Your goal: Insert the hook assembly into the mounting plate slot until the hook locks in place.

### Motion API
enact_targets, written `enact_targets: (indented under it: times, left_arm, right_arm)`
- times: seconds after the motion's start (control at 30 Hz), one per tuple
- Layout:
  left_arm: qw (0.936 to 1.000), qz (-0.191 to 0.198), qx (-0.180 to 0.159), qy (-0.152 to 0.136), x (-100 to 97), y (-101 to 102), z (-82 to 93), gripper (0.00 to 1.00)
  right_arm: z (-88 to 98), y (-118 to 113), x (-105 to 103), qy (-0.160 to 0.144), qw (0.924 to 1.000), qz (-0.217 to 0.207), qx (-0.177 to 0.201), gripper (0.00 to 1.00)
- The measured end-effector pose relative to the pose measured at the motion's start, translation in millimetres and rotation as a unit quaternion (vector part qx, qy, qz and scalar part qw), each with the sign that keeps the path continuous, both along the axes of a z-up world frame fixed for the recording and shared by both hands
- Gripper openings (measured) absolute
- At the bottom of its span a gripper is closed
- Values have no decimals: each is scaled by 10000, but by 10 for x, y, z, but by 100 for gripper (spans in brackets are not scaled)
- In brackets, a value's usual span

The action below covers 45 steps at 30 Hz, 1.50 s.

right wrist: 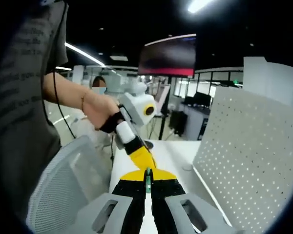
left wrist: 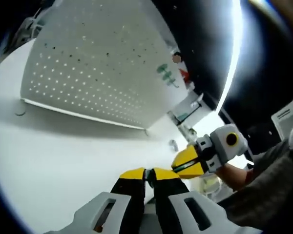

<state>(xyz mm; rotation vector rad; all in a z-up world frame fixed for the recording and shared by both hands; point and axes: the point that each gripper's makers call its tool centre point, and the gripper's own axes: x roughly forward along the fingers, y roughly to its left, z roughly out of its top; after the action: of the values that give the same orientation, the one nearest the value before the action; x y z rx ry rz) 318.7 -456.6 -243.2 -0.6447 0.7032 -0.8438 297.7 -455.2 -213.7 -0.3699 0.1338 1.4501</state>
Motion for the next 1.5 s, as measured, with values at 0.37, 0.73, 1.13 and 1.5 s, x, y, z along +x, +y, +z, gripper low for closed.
enact_targets:
  times: [0.37, 0.73, 1.13, 1.5]
  left_arm:
    - [9996, 220, 11, -153, 65, 60, 79, 2]
    - [9988, 342, 220, -277, 114, 74, 103, 1]
    - [9980, 469, 288, -311, 180, 59, 132, 1]
    - [9942, 628, 719, -497, 270, 123, 93, 1]
  right_arm:
    - [19, -3, 49, -139, 9999, -82, -10, 0]
    - [8, -28, 89, -234, 9995, -206, -44, 0]
    - [-14, -52, 197, -86, 9988, -468, -76, 3]
    - [-68, -109, 290, 313, 9963, -801, -59, 10]
